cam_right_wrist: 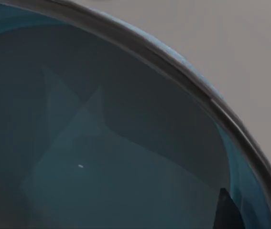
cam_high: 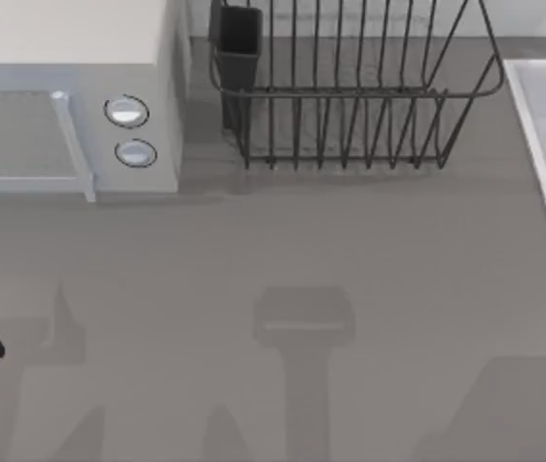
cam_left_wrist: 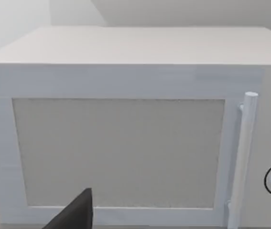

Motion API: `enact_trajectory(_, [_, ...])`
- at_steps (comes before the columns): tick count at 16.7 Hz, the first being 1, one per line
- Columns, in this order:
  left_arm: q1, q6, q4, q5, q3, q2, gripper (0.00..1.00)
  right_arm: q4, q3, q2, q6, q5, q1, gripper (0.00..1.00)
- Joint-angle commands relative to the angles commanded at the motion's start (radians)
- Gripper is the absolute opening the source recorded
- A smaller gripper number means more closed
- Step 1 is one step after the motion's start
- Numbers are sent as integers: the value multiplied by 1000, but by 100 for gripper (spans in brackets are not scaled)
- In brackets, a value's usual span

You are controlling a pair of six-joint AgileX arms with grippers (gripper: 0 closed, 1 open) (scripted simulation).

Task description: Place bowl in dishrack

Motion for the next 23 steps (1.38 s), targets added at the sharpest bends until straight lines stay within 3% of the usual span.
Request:
enact_trajectory(3, [0, 0, 0, 0, 0, 0, 100, 49, 2, -2, 31, 53, 52, 0])
enact_trajectory(7, [0, 0, 0, 0, 0, 0, 100, 237, 2, 0, 117, 207, 259, 0])
enact_trajectory(18, [0, 0, 0, 0, 0, 0, 100, 1123, -93, -58, 448, 751, 1226, 0])
enact_trajectory(23, [0, 0, 0, 0, 0, 0, 100, 1459, -160, -137, 590, 975, 1556, 0])
